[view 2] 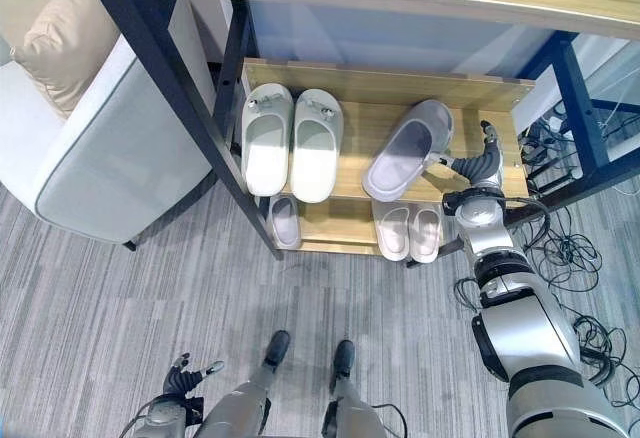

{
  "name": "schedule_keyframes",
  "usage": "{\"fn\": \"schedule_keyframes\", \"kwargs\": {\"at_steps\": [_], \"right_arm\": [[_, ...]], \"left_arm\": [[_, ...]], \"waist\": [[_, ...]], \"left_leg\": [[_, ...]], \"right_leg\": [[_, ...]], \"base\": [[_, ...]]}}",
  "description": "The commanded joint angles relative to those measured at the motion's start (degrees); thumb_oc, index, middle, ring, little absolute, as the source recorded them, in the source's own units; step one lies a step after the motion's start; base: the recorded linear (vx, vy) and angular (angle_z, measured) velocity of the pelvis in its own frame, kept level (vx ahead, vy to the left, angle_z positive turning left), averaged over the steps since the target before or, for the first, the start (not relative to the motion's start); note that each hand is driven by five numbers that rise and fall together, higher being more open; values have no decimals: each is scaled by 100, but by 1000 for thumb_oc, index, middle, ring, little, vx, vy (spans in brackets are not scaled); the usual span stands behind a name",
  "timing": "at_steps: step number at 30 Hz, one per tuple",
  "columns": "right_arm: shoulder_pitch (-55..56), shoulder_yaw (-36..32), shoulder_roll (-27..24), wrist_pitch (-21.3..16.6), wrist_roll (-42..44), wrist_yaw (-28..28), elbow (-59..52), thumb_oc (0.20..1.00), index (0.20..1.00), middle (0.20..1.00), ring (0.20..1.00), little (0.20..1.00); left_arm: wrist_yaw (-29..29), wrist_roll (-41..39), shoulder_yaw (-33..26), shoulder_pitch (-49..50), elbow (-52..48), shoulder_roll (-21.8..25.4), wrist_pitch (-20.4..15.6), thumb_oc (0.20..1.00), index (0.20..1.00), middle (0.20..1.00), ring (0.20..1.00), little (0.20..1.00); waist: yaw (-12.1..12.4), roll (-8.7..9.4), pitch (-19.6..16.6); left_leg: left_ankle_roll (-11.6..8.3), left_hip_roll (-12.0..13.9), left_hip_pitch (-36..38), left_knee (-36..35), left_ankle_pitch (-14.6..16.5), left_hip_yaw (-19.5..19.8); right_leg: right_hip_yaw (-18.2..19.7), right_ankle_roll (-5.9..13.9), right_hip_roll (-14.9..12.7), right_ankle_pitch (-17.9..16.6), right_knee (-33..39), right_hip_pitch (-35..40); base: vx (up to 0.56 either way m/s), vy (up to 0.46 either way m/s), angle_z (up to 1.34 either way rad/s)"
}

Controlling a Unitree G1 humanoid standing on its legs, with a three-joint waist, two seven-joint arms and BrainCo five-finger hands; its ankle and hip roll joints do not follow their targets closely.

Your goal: Arrange the slippers neatly on the shoe rack.

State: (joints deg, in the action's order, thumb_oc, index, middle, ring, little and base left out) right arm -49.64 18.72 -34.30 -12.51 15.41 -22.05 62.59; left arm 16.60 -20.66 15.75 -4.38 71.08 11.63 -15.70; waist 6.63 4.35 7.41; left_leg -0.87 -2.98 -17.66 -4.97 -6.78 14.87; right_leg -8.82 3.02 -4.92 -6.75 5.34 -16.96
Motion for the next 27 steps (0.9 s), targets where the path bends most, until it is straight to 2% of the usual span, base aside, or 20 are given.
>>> {"fn": "schedule_keyframes", "kwargs": {"at_steps": [1, 5, 8, 14, 21, 24, 27], "right_arm": [[-312, 218, -294, -307, -176, -35, 20, 1000, 1000, 1000, 1000, 1000], [-535, 470, -291, -160, -749, -408, 276, 1000, 1000, 1000, 1000, 1000], [-1040, 762, -304, 152, -1475, -1053, 686, 1000, 1000, 1000, 1000, 1000], [-1396, 769, -193, 381, -1824, -1682, 1020, 1000, 1000, 1000, 1000, 1000], [-1772, 791, -47, 666, -1522, -1319, 1326, 1000, 1000, 1000, 1000, 1000], [-2095, 892, 243, 932, -1472, -1160, 1532, 1000, 1000, 1000, 1000, 1000], [-2176, 927, 435, 1000, -1469, -1082, 1625, 1000, 1000, 1000, 1000, 1000]], "left_arm": [[172, 185, 69, -265, 392, 30, -129, 1000, 1000, 1000, 1000, 1000], [228, 203, 98, -295, 381, 40, -158, 1000, 1000, 1000, 1000, 1000], [295, 153, 160, -317, 352, 21, -196, 1000, 1000, 1000, 1000, 1000], [346, 38, 225, -399, 324, -11, -240, 1000, 1000, 1000, 1000, 1000], [314, -127, 210, -500, 361, 15, -214, 1000, 1000, 1000, 1000, 1000], [290, -334, 177, -552, 388, 15, -178, 1000, 1000, 1000, 1000, 1000], [278, -421, 135, -611, 415, 23, -158, 1000, 1000, 1000, 1000, 1000]], "waist": [[106, 103, 95], [211, 122, 140], [266, 131, 194], [304, 166, 246], [288, 227, 279], [217, 257, 295], [172, 262, 297]], "left_leg": [[-121, -22, -42, -3, 460, 199], [-114, -63, -85, -3, 432, 244], [-115, -80, -130, -3, 407, 261], [-104, -71, -183, -3, 387, 273], [-108, -64, -223, -3, 376, 282], [-107, -60, -249, -3, 372, 241], [-102, -48, -257, -3, 371, 212]], "right_leg": [[-275, 434, -303, 481, -34, 417], [-343, 445, -320, 474, -34, 406], [-350, 459, -331, 446, -34, 382], [-349, 465, -325, 445, -34, 344], [-356, 458, -326, 430, -34, 306], [-313, 449, -311, 410, -34, 274], [-283, 443, -305, 403, -34, 256]], "base": [[-19, 28, 10], [-20, 34, 14], [-27, 39, 2], [-11, 14, 0], [0, 0, 0], [-2, 8, -1], [-1, 9, -1]]}}
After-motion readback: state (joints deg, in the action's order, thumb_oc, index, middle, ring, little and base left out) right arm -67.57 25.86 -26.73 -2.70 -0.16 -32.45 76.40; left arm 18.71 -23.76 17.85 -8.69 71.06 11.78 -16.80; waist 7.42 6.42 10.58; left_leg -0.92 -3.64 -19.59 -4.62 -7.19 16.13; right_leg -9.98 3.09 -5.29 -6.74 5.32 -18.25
